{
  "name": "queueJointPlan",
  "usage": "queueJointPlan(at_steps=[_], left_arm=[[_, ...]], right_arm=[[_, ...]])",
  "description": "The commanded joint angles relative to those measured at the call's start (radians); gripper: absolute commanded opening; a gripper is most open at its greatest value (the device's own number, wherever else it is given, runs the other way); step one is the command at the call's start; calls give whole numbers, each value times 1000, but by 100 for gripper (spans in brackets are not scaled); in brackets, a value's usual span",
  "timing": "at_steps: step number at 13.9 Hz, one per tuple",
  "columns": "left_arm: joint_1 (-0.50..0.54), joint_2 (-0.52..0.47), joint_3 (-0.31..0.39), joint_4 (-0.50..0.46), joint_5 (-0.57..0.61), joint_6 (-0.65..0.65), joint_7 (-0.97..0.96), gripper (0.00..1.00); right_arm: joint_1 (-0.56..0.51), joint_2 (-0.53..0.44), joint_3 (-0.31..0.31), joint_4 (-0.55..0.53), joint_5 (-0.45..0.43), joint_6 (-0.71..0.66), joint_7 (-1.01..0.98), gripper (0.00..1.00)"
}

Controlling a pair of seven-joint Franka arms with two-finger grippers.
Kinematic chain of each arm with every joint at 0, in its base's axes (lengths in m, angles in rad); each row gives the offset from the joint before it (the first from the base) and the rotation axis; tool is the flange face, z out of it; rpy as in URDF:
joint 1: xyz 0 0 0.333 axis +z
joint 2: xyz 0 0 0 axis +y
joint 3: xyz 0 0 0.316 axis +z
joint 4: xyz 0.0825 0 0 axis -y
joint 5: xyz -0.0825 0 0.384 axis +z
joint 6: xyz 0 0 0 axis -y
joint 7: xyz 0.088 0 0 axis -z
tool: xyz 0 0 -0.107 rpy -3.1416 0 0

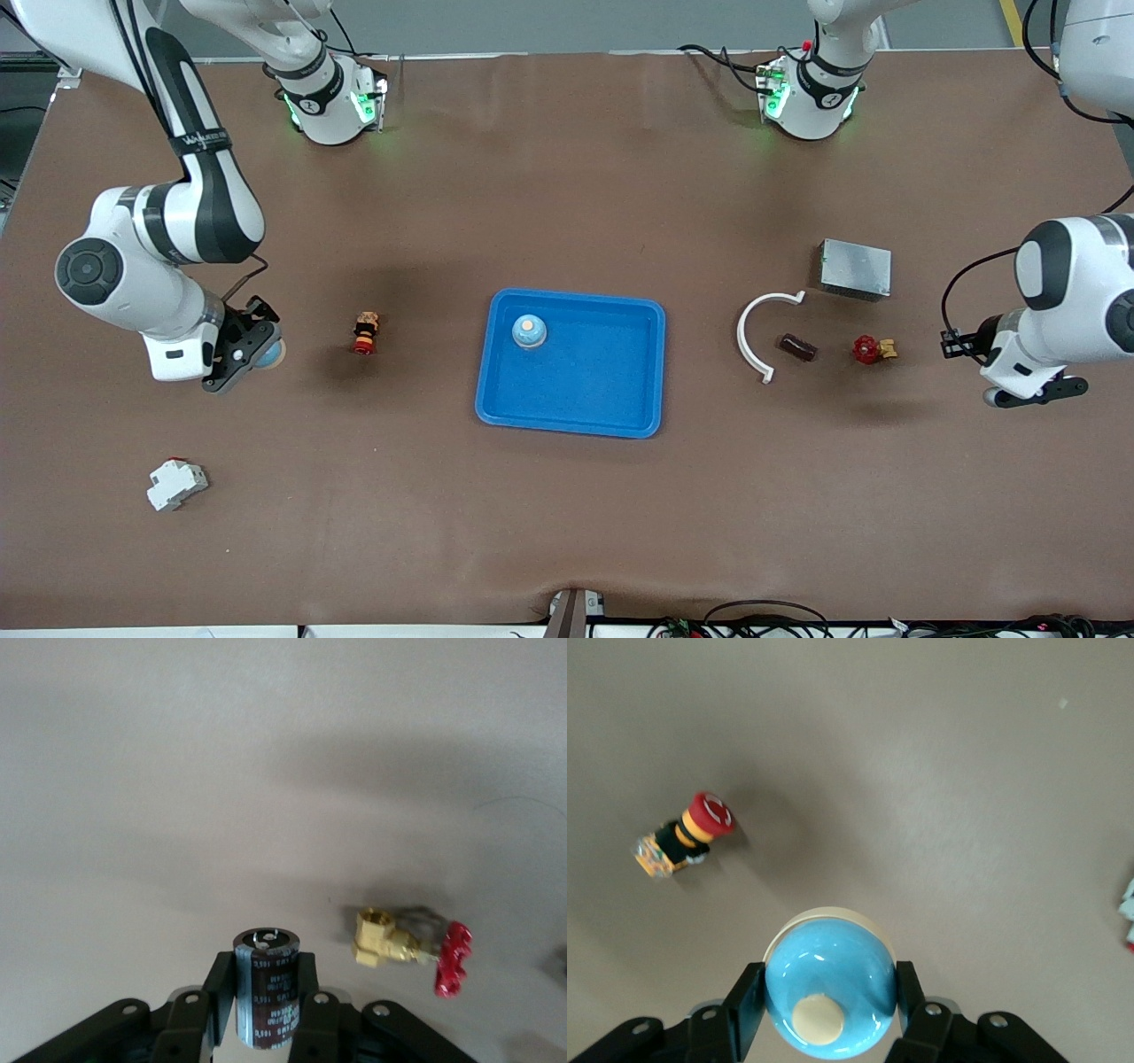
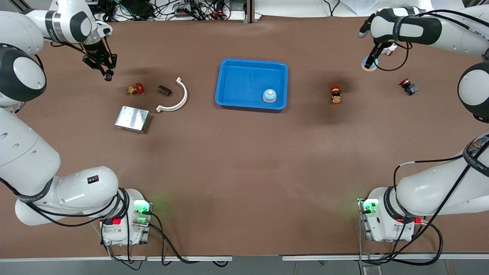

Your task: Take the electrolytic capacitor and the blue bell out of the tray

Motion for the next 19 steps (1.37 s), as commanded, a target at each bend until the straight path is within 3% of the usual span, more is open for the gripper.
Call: queueJointPlan(at_steps=[1, 3, 7, 8, 10, 11, 12, 14, 19], left_arm=[[35, -16, -11, -99, 102, 157, 11, 0], [62, 15, -9, -148, 132, 290, 9, 0], [72, 88, -2, -153, 170, 393, 8, 0], [85, 92, -2, -149, 184, 395, 8, 11], [89, 85, -3, -146, 187, 393, -8, 71], [87, 79, -3, -146, 187, 389, -8, 91], [87, 60, -5, -146, 187, 386, -6, 100], [86, 7, -15, -144, 173, 342, -6, 100], [84, -72, -156, -35, 69, 118, -83, 100]], right_arm=[[-18, 16, 19, -42, -17, 48, -6, 3], [-26, 41, 19, -78, -17, 103, -9, 4], [-87, 102, 21, -82, -13, 152, -97, 4], [-90, 114, 21, -82, -13, 163, -100, 4], [-92, 134, 21, -82, -11, 182, -100, 4], [-92, 143, 22, -80, -7, 194, -100, 5], [-92, 151, 22, -80, -5, 200, -100, 6], [-90, 163, 22, -76, -5, 203, -100, 7], [-93, 185, 24, -71, -5, 221, -100, 12]])
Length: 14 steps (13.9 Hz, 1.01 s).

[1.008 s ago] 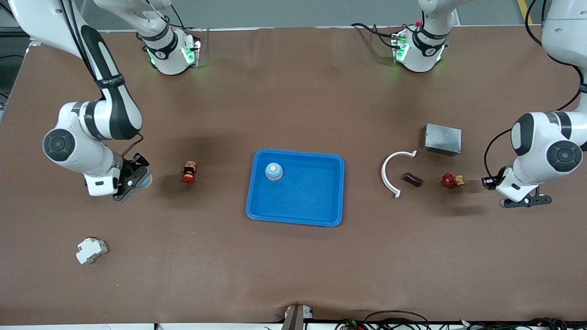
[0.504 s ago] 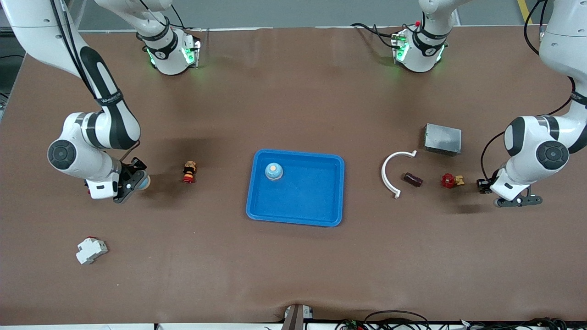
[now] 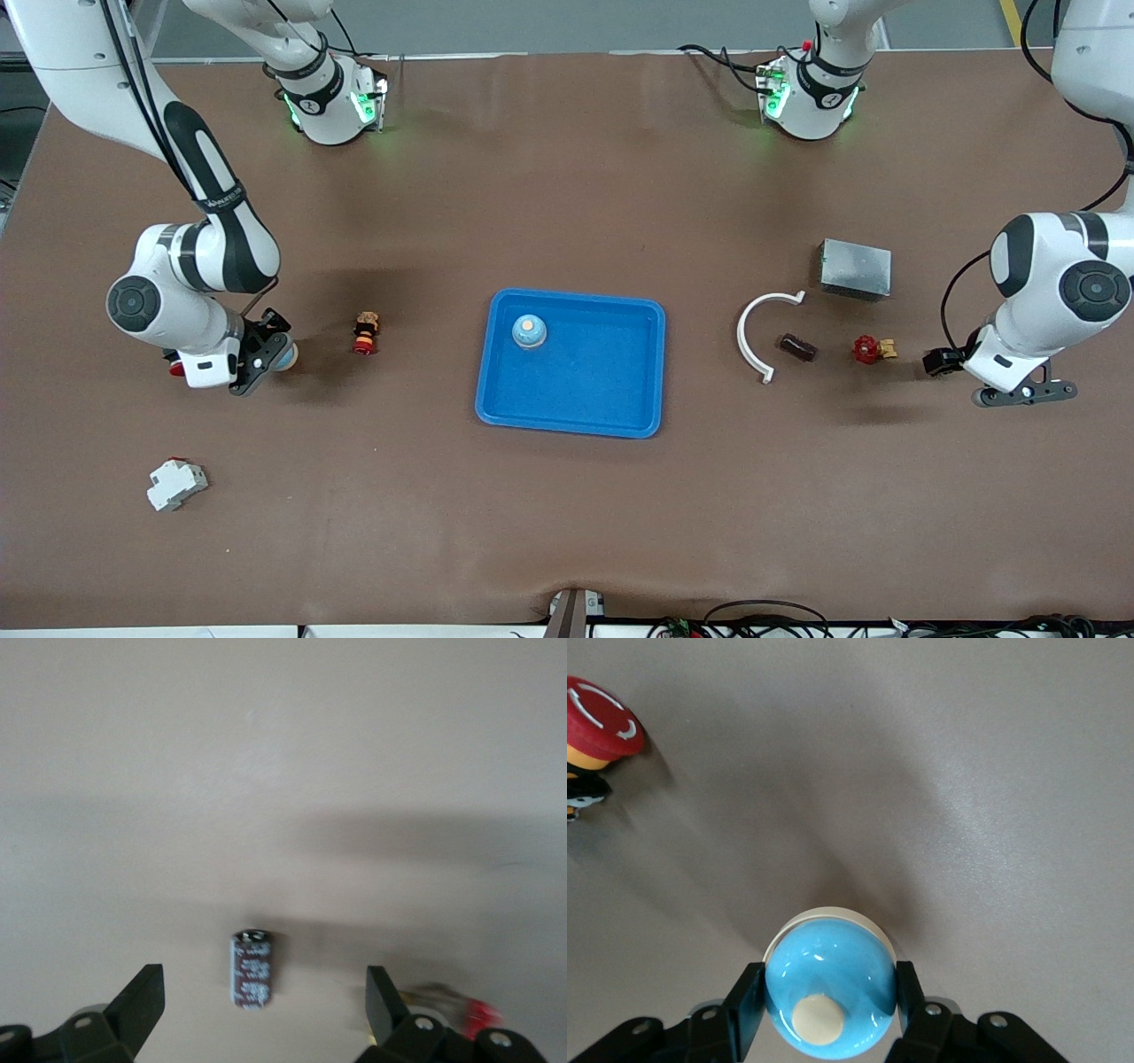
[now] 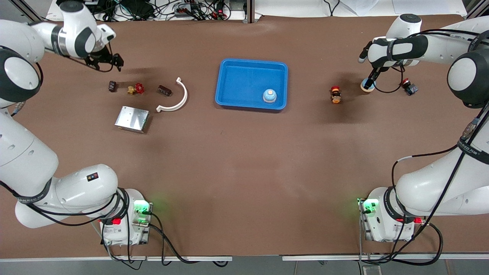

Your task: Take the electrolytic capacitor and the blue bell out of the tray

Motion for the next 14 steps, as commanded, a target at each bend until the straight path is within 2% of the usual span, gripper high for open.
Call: queueJointPlan(at_steps=[1, 3, 4, 5, 6, 7, 8, 11, 14], left_arm=[[4, -39, -76, 84, -67, -144, -37, 100], [5, -42, -126, 157, -93, -206, -62, 100], [4, -42, -142, 187, -93, -229, -64, 100], [4, -42, -161, 219, -93, -263, -65, 100], [4, -42, -178, 239, -95, -298, -68, 100], [5, -52, -195, 253, -95, -329, -77, 100], [4, -69, -208, 258, -95, -350, -97, 100], [5, -129, -243, 259, -93, -402, -122, 100], [5, -178, -274, 259, -95, -439, -122, 100]], right_arm=[[-17, 14, 14, 10, -5, 16, -10, 12], [-17, 20, 14, 10, -3, 19, -10, 13], [-17, 20, 14, 10, -3, 19, -10, 16], [-16, 20, 14, 10, -3, 19, -9, 25], [-16, 20, 14, 10, -3, 19, -7, 46], [-17, 19, 14, 10, -3, 17, -6, 76], [-17, 16, 14, 11, -2, 14, -1, 100], [-21, 1, 19, 19, 0, -9, 6, 100], [28, -55, 22, 86, 14, -223, 164, 100]])
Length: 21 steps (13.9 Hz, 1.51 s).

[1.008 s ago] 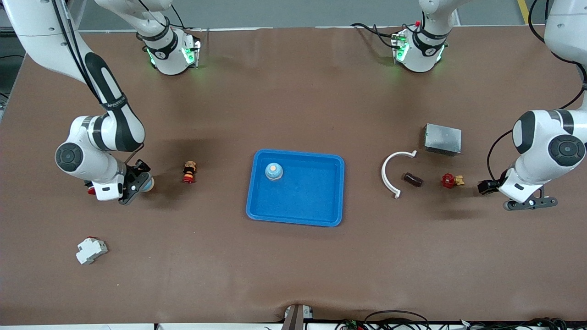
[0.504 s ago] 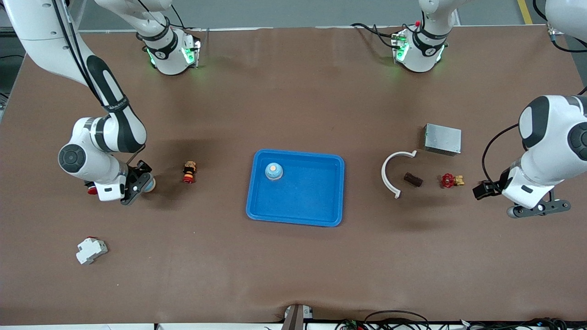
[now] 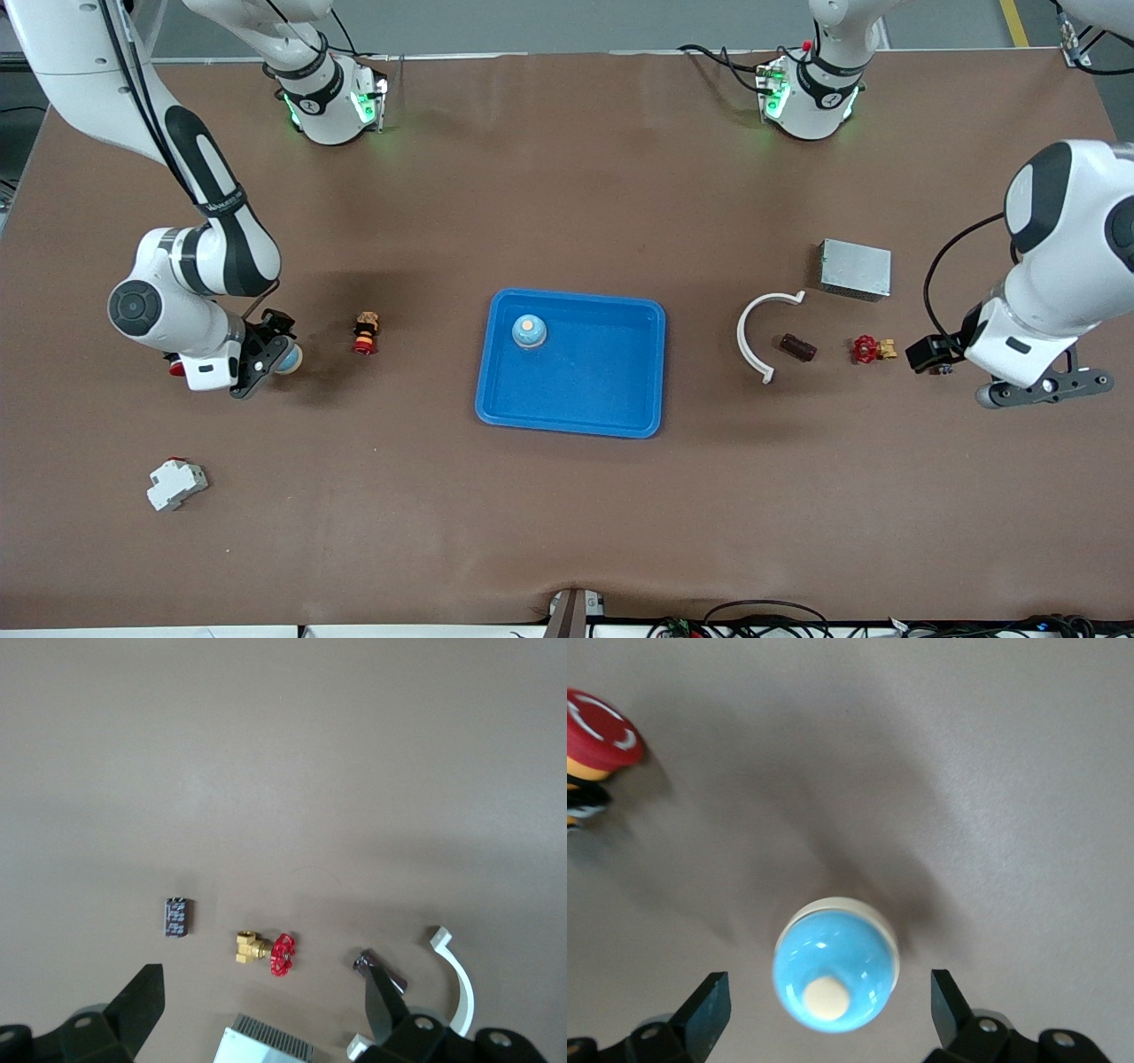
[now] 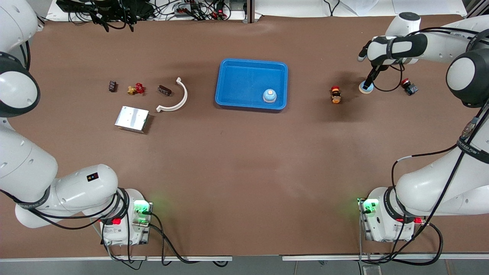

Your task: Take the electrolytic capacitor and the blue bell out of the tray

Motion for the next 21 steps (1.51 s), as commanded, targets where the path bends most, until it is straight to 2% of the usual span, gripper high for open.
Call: queueJointPlan(at_steps=[1, 4, 7, 9, 11, 14, 16, 19, 20, 21], left_arm=[[8, -65, -27, -8, -16, -37, -4, 100], [6, -70, -36, 61, -45, -72, -4, 100], [6, -66, -38, 115, -47, -125, 5, 100], [5, -68, -38, 132, -48, -135, 20, 100], [-38, -74, -4, 147, -55, -140, 22, 100], [-200, -138, 231, 147, -177, -175, 96, 100], [-236, -181, 325, 143, -275, -210, 176, 100], [-371, -238, 483, 143, -298, -290, 224, 100], [-405, -261, 525, 141, -308, -316, 251, 100], [-412, -276, 537, 141, -311, -347, 282, 100]], right_arm=[[51, -69, 12, 56, 10, -185, 187, 100], [148, -136, 34, 61, 58, -277, 516, 100], [249, -161, 34, 78, 147, -294, 776, 100], [333, -161, 34, 127, 150, -328, 1000, 100], [407, -152, 34, 173, 151, -327, 1193, 100], [488, -110, 32, 263, 190, -317, 1402, 100], [527, -46, 32, 347, 194, -311, 1512, 100], [576, 52, 31, 454, 187, -301, 1568, 100], [576, 81, 31, 477, 185, -272, 1583, 100], [580, 109, 29, 489, 184, -256, 1585, 100]])
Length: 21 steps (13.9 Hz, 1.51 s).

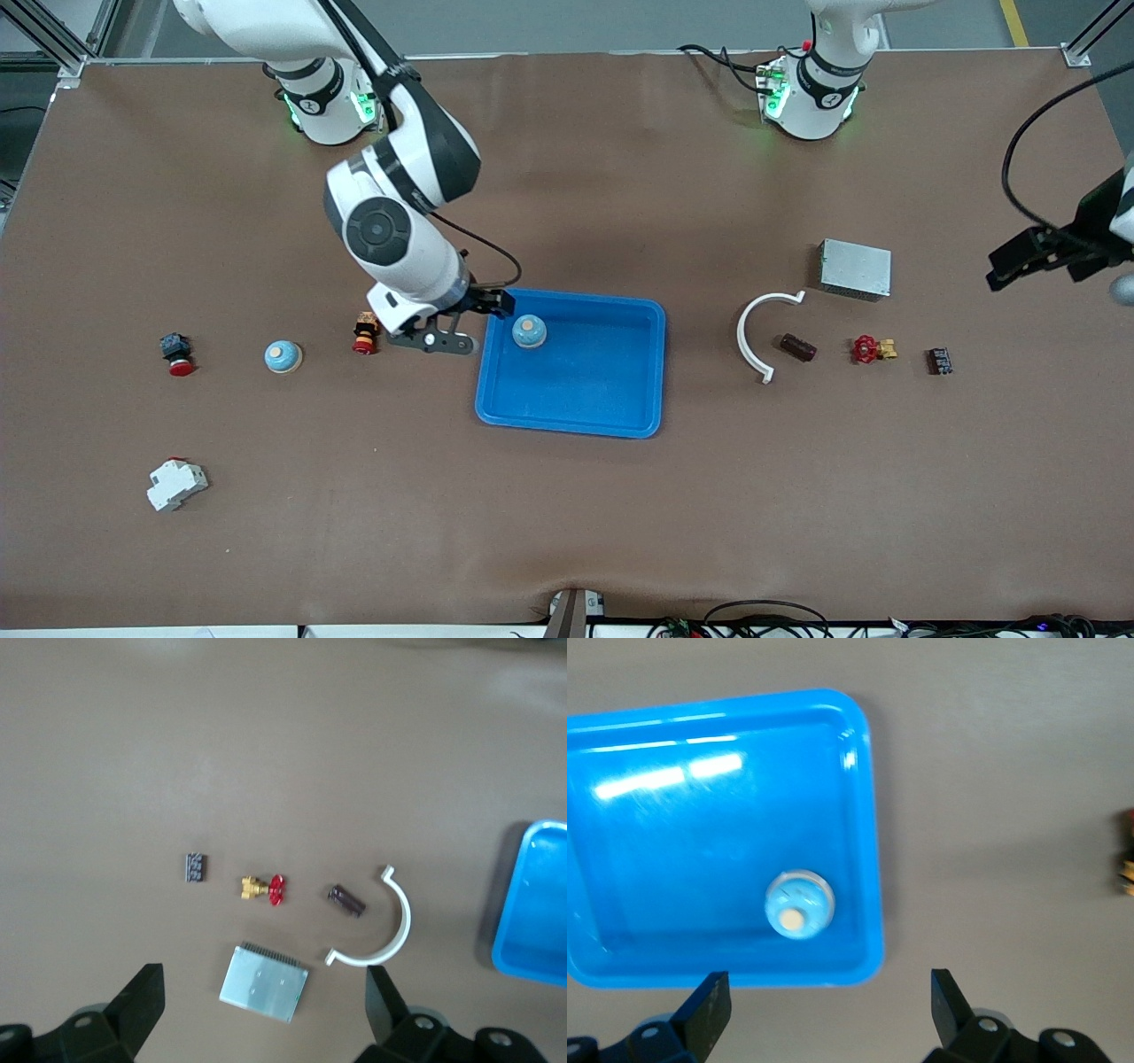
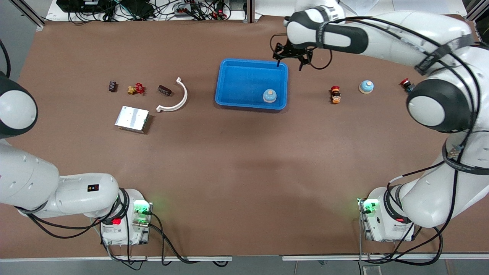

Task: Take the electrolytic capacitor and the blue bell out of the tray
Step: 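Reach the right gripper to the remaining bell in the tray and grasp it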

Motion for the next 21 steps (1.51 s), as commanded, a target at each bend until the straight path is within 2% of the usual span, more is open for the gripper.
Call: queueJointPlan(at_steps=[1, 4, 7, 14, 21], left_arm=[[-45, -62, 61, -14, -24, -77, 67, 100], [-85, -105, 79, -18, -12, -135, 65, 100], [-79, -131, 88, -46, -16, -143, 68, 100], [-88, -100, 76, -46, -20, -136, 67, 100], [-88, -82, 56, -46, -15, -122, 50, 100]], right_arm=[[18, 103, -14, 95, 5, 15, 25, 100], [28, 160, -14, 135, -1, 19, 22, 100], [45, 206, -14, 142, -1, 38, 14, 100], [91, 255, -15, 132, -33, 111, 16, 100], [88, 283, -17, 129, -69, 117, 9, 100]])
